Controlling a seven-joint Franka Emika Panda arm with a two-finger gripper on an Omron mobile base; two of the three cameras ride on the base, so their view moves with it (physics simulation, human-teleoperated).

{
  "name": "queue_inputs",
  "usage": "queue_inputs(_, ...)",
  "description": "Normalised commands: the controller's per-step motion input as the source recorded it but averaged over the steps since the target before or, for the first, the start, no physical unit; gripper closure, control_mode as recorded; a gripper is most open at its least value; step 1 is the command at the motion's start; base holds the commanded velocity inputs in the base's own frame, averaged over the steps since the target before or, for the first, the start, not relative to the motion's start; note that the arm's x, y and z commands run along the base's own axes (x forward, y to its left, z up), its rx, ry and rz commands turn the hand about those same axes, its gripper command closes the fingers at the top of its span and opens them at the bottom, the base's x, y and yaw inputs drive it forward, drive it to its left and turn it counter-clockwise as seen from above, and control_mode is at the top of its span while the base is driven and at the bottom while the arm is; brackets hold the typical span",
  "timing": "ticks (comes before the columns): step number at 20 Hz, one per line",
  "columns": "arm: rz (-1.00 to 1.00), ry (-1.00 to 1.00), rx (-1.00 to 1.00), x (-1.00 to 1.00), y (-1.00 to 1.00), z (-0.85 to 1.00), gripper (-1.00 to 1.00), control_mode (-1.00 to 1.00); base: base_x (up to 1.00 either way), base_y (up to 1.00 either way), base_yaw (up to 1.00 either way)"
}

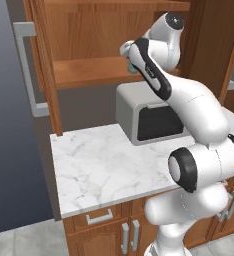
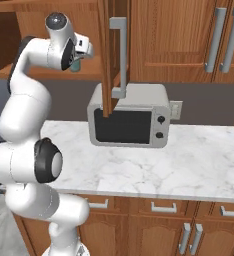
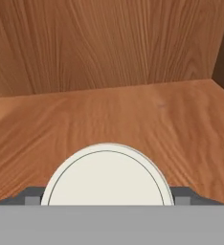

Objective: Sort all alcoholic drinks to one cabinet, and non-alcoholic drinks to the other.

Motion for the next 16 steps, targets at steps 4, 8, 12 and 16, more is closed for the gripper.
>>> queue_inputs(4, -0.05, 0.00, 0.00, 0.67, 0.00, -0.22, 1.00, -1.00, 0.00, 0.00, 0.00)
queue_inputs(8, -0.03, 0.00, 0.00, 0.39, 0.00, -0.09, 1.00, -1.00, 0.00, 0.00, 0.00)
queue_inputs(12, -0.02, 0.00, 0.00, 0.38, 0.00, -0.01, 1.00, -1.00, 0.00, 0.00, 0.00)
queue_inputs(16, -0.01, 0.00, 0.00, 0.25, 0.00, -0.20, -1.00, -1.00, 0.00, 0.00, 0.00)
